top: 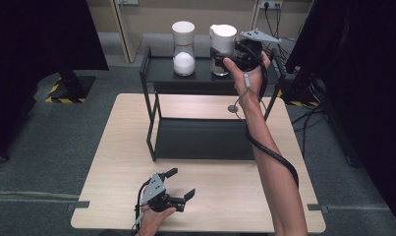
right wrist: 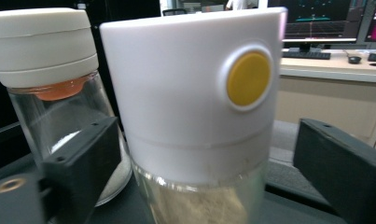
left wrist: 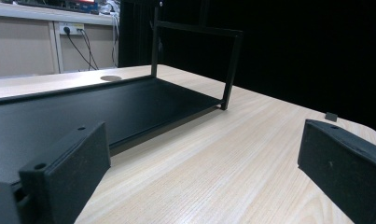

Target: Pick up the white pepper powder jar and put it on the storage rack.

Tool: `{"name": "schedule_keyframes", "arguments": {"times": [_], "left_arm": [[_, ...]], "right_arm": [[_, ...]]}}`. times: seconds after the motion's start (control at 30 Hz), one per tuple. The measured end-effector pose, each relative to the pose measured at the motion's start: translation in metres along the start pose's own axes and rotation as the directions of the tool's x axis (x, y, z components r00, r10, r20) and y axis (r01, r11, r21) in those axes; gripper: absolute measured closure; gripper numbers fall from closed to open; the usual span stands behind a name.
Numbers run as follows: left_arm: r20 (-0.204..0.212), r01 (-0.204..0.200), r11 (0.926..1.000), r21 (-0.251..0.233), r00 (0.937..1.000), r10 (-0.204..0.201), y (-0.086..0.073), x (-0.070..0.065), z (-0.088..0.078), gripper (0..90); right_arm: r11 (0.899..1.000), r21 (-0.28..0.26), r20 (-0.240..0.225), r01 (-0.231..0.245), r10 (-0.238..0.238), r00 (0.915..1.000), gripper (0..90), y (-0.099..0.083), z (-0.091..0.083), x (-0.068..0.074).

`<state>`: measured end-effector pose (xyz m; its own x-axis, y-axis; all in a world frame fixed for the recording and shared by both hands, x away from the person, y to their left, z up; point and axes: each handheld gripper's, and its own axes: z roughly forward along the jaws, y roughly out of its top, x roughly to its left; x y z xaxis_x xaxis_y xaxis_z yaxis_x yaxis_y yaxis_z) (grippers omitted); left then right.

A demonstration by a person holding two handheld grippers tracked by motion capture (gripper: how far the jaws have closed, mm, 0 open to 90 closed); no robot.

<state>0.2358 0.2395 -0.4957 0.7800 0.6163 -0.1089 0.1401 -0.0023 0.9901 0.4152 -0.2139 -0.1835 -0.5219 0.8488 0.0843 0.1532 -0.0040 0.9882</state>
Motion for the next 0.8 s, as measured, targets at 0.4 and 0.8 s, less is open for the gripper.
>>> {"name": "schedule_keyframes", "arguments": {"times": [0.4, 0.8], "left_arm": [[0.001, -0.004, 1.0000, 0.004, 1.0000, 0.004, 0.000, 0.000, 0.000, 1.5], [0.002, -0.003, 1.0000, 0.008, 1.0000, 0.003, 0.000, 0.000, 0.001, 1.5]], "right_arm": [[0.999, -0.021, -0.014, -0.027, 0.027, 0.9995, 1.1, -0.004, -0.023, -0.007], [1.000, -0.025, -0.064, -0.008, 0.006, 0.9980, 0.7, -0.012, -0.051, -0.012]]}}
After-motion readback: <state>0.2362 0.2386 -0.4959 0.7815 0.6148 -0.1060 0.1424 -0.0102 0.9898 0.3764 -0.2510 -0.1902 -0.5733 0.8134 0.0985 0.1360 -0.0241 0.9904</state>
